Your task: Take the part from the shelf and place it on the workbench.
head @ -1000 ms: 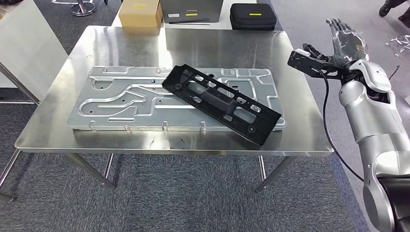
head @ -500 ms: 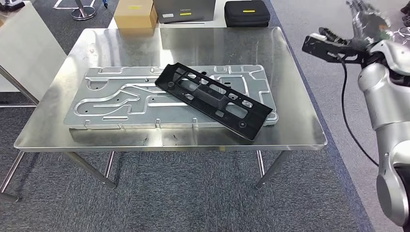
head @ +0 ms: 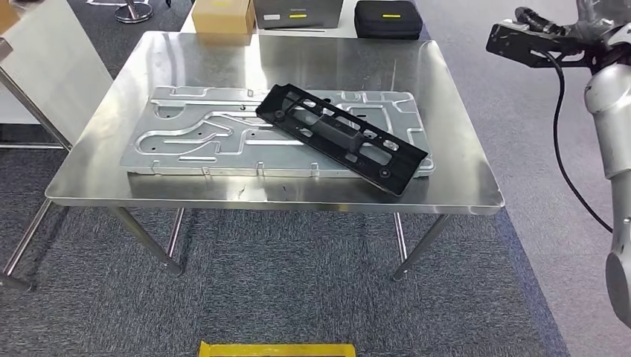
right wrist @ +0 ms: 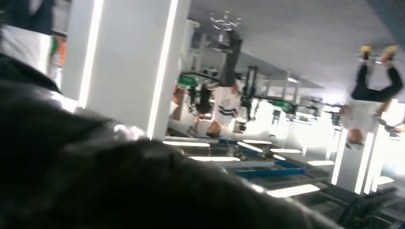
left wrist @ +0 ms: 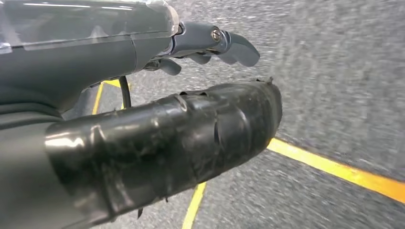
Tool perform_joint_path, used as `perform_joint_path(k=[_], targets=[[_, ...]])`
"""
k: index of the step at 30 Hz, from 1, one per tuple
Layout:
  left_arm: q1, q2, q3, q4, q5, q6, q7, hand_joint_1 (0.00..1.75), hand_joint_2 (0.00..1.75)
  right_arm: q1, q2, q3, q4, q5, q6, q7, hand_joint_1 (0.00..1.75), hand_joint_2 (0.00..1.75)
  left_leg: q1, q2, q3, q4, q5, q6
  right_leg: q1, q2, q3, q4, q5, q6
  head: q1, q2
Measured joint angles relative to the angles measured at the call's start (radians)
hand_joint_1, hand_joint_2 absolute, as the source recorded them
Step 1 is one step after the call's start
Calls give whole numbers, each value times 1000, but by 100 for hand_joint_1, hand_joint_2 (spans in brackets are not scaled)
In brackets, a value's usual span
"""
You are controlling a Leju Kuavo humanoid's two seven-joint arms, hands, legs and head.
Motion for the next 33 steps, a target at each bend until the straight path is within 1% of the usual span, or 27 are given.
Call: perform_joint_path(k=[1,2,3,4,6,8,9,10,12,13,14,15,16,17,18,19,20,21,23,24,25,27,28,29,31,32,33], targets=[[1,0,0,0,0,-1,0,0,0,0,-1,2,1,0,2,0,0,0,-1,1,-14,0,11,2,0,0,-14,68,-50,3,0,0],[1,0,0,0,0,-2,0,0,0,0,-2,4,2,1,5,0,0,0,-3,1,-29,1,21,2,-1,0,-21,129,-82,4,0,0],[1,0,0,0,0,-4,0,0,0,0,-3,6,4,2,8,-1,0,0,-4,2,-42,1,31,2,0,0,-16,165,-91,4,0,0],[1,0,0,0,0,-5,0,0,0,-1,-4,9,5,3,12,-2,0,0,-4,2,-55,2,41,1,1,0,6,167,-81,2,0,0],[1,0,0,0,0,-7,2,0,0,-7,-5,16,5,3,16,-6,0,0,-5,2,-76,3,60,-2,5,0,101,72,-41,-8,0,0],[1,-1,0,0,0,-8,2,0,0,-21,-6,21,4,3,19,-10,0,0,-6,2,-89,2,78,-9,13,-1,205,-71,-41,-21,0,0],[1,-2,0,0,0,-9,3,0,0,-29,-6,24,3,3,21,-12,0,0,-6,2,-91,-1,87,-14,17,-1,232,-115,-49,-27,0,0],[1,-2,0,0,0,-11,3,0,0,-36,-8,26,2,4,24,-13,0,0,-5,1,-92,-5,97,-19,21,-1,241,-136,-53,-31,0,0],[2,-2,0,0,0,-13,5,0,0,-46,-9,33,4,4,29,-15,0,0,-5,-1,-95,-11,107,-31,20,-4,232,-149,-31,-42,0,0],[3,-3,0,0,0,-14,6,0,0,-50,-9,36,6,4,31,-15,0,0,-5,-2,-103,1,88,-36,18,-6,226,-157,-17,-50,0,0],[3,-3,0,0,0,-15,7,0,0,-53,-9,40,6,4,31,-16,0,0,-6,-3,-114,31,50,-40,15,-8,216,-163,-1,-57,-1,0],[2,-2,0,0,-1,-16,8,0,0,-57,-9,43,7,4,32,-16,0,0,-3,-3,-129,83,-4,-43,13,-9,204,-166,12,-61,-1,0],[2,-1,0,0,-1,-16,9,0,0,-59,-9,45,8,4,33,-16,0,0,-2,-3,-144,148,-56,-46,13,-9,188,-166,25,-64,-1,0],[2,0,0,0,-1,-16,10,0,0,-61,-9,48,9,3,34,-17,0,0,-1,-3,-154,212,-90,-49,13,-9,172,-164,37,-64,-1,0],[2,1,0,0,-2,-16,11,0,0,-63,-9,50,11,2,36,-17,0,0,0,-2,-155,262,-98,-52,13,-9,155,-161,48,-62,-1,0],[2,2,0,0,-2,-16,12,0,0,-64,-9,52,13,1,38,-18,0,0,1,-2,-145,284,-82,-54,13,-9,137,-156,59,-60,-1,0],[2,2,0,0,-3,-16,14,0,0,-65,-10,54,14,-1,40,-18,0,0,3,-2,-117,272,-54,-55,12,-8,118,-151,70,-57,-1,0],[1,2,0,0,-3,-16,15,0,0,-67,-10,56,15,-3,42,-19,0,0,5,-2,-74,230,-31,-56,12,-6,100,-144,79,-53,-1,0],[-3,2,0,0,-3,-16,18,0,0,-74,-13,61,16,-7,45,-20,0,0,3,-5,33,93,-45,-51,12,-4,71,-127,94,-43,-1,0],[-4,3,0,0,-3,-16,19,0,0,-77,-14,63,16,-9,46,-21,0,0,1,-7,66,40,-63,-47,12,-4,63,-121,102,-37,-1,0],[-5,3,0,0,-2,-16,20,0,0,-79,-15,66,17,-10,47,-21,0,0,-3,-8,84,8,-77,-41,12,-5,58,-120,110,-31,-1,0],[-4,3,0,0,-1,-16,22,0,0,-80,-15,71,20,-11,50,-21,0,0,-5,-8,74,-5,-63,-24,8,-5,53,-122,123,-20,0,0],[-3,4,0,0,0,-16,22,0,0,-80,-15,73,22,-11,51,-20,0,0,-5,-6,66,-7,-52,-14,6,-4,46,-114,109,-15,0,0],[-2,4,0,0,1,-16,23,0,0,-81,-15,75,24,-11,52,-19,0,0,-3,-3,54,-10,-38,-5,4,-3,35,-89,74,-11,1,0],[-1,4,0,0,2,-16,23,0,0,-84,-15,77,26,-11,53,-17,0,0,-4,1,23,-10,-11,6,1,-2,5,19,-34,-4,2,0],[-2,4,0,0,2,-16,23,0,0,-84,-15,77,27,-11,54,-17,0,0,-5,3,5,-9,2,8,1,-2,-7,86,-75,-1,2,0],[-2,4,0,0,2,-16,22,0,0,-84,-14,78,28,-11,54,-17,0,0,-7,3,-13,-8,16,9,0,-2,-11,141,-91,0,2,0]])
